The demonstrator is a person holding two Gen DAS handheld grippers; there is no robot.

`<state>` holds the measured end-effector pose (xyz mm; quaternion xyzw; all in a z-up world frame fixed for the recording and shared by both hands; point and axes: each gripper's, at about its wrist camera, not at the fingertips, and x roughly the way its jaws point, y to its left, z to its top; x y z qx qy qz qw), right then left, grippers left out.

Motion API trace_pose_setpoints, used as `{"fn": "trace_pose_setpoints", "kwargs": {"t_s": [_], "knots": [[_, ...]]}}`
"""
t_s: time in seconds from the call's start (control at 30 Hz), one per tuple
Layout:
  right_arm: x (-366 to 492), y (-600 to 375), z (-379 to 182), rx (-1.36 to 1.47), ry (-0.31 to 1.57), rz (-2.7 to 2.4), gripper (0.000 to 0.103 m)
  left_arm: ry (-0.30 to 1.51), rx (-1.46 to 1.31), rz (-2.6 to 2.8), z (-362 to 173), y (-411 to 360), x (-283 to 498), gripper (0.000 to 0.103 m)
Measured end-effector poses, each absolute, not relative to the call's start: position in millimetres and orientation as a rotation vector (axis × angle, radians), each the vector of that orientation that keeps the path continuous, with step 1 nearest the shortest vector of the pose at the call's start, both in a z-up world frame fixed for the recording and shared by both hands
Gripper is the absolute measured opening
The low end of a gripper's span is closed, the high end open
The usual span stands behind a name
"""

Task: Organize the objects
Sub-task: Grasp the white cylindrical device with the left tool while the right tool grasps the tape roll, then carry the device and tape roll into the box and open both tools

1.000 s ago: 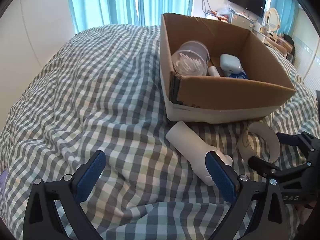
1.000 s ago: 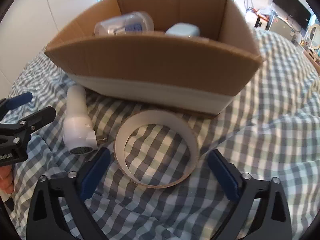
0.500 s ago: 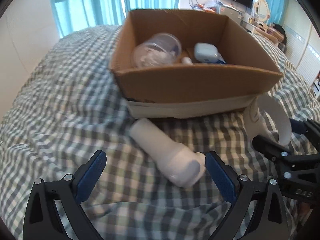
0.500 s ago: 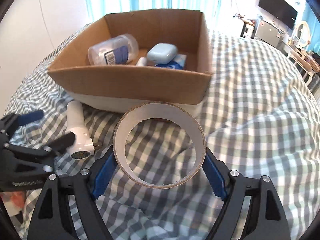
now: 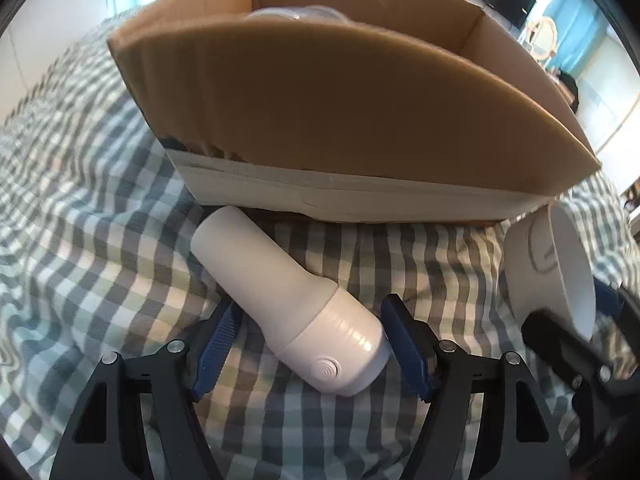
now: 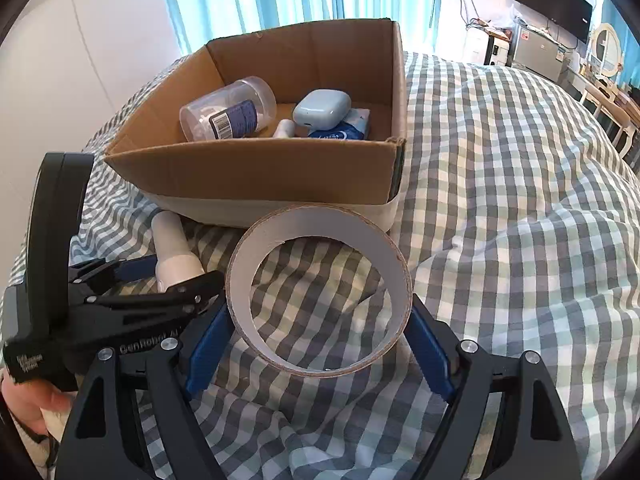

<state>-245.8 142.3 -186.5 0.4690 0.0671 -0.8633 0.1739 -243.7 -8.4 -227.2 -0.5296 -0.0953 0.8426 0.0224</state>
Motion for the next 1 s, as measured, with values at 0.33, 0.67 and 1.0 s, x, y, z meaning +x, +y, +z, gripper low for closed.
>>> {"fn": "trace_pose_setpoints", "kwargs": {"t_s": [0.33, 0.67, 1.0], "knots": [[-239, 145, -187, 1.350, 0.172, -2.434, 0.082, -0.403, -1.673, 2.551, -217, -19, -226, 0.057], [-207, 135, -166, 1.282, 0.269, -2.485, 0.082, -0.434, -1.730, 2.481, -190, -35, -173, 0.057], [-166, 141, -117, 1.217, 0.221, -2.512, 0.082, -0.353, -1.590, 2.583, -141, -41, -125, 0.057]]}}
